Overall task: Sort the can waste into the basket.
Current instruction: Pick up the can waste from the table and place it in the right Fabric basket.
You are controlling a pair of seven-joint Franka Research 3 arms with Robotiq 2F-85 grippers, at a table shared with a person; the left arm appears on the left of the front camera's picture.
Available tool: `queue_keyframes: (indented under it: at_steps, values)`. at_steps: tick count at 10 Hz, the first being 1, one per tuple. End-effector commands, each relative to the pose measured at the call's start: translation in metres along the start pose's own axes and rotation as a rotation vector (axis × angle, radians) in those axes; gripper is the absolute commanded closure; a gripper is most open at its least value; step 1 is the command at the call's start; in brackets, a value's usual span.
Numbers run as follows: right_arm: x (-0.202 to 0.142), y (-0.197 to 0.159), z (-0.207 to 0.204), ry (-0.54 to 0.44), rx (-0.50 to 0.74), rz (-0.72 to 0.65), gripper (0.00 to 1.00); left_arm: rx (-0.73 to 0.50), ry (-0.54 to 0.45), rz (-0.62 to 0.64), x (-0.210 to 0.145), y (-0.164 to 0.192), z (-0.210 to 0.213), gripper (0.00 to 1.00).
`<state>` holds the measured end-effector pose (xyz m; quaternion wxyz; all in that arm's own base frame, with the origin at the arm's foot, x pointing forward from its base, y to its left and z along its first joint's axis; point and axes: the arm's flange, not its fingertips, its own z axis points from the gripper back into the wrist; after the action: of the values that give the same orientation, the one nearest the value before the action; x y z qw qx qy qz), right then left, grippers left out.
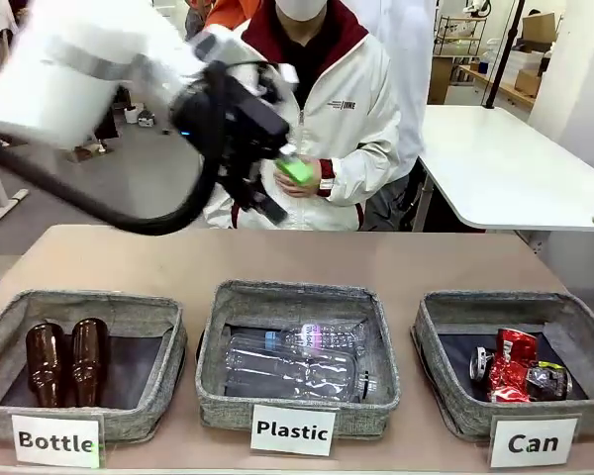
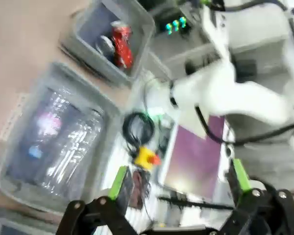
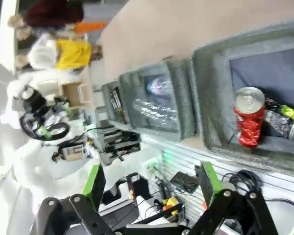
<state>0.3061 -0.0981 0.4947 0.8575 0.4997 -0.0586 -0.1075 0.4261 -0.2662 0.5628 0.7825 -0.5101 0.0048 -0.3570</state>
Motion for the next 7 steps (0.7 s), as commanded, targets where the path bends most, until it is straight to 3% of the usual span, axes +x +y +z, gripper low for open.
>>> queue_keyframes:
  at_steps: [1, 4, 6, 7]
  values:
    - [0.000, 0.027, -0.033, 0.111, 0.166, -0.003, 0.00, 0.041, -0.270, 0.035, -0.062, 0.010, 0.051, 0.00]
    - [-0.005, 0.071, -0.114, 0.174, 0.364, -0.076, 0.00, -0.027, -0.607, 0.176, -0.151, 0.044, 0.113, 0.00]
    - [-0.003, 0.068, -0.154, 0.188, 0.348, -0.108, 0.00, 0.008, -0.812, 0.238, -0.207, 0.059, 0.117, 0.00]
    - [0.000, 0.064, -0.158, 0.180, 0.370, -0.137, 0.00, 0.005, -0.857, 0.245, -0.221, 0.063, 0.117, 0.00]
